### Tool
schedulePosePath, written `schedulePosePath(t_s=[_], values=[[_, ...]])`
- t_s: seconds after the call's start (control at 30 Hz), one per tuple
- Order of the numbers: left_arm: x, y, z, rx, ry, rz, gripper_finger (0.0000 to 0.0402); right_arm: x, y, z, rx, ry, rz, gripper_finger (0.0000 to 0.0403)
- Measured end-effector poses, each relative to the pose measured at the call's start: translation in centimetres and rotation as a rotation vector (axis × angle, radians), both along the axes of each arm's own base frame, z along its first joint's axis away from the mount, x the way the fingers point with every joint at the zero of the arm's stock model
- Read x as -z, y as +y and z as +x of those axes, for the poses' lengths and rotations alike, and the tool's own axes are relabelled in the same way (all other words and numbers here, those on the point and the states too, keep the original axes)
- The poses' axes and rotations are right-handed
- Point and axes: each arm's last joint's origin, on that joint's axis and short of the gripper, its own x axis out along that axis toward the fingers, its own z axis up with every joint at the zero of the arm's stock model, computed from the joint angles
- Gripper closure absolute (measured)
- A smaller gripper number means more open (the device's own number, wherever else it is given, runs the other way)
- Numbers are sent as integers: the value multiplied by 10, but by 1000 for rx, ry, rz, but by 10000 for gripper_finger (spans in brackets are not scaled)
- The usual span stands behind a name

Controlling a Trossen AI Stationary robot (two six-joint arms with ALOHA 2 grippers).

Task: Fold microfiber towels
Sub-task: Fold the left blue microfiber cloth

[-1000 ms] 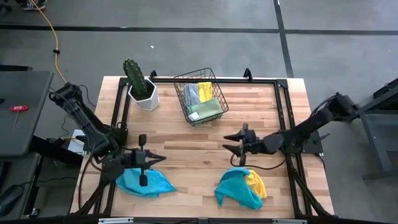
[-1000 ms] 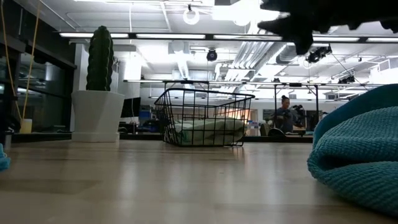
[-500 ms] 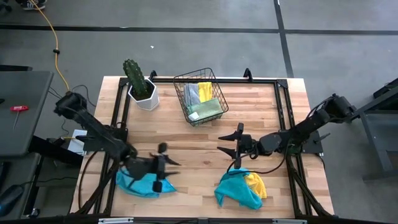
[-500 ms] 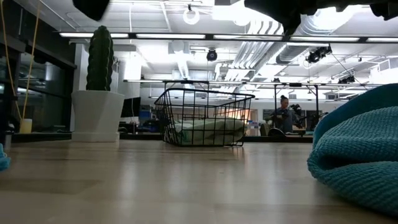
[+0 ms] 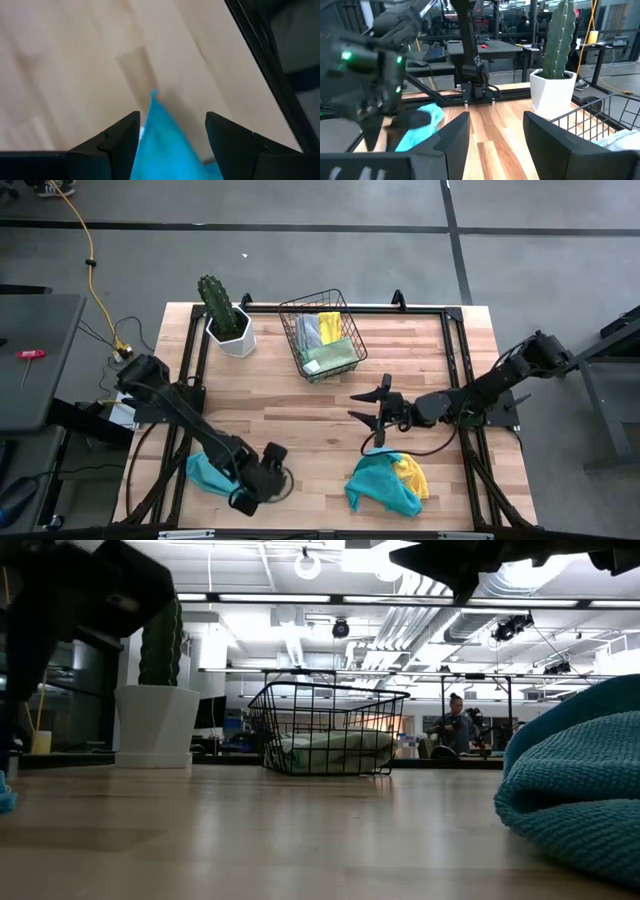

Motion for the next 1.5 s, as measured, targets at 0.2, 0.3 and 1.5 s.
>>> schedulePosePath(t_s=[0.2,0.3,1.5], values=[[26,3,12,36,51,65,185,1,-2,1,7,2,21,226],[36,7,16,25,84,74,185,1,-2,1,6,5,16,226],[-139,57,60,191,-414,65,400,3,-2,0,7,27,5,226]])
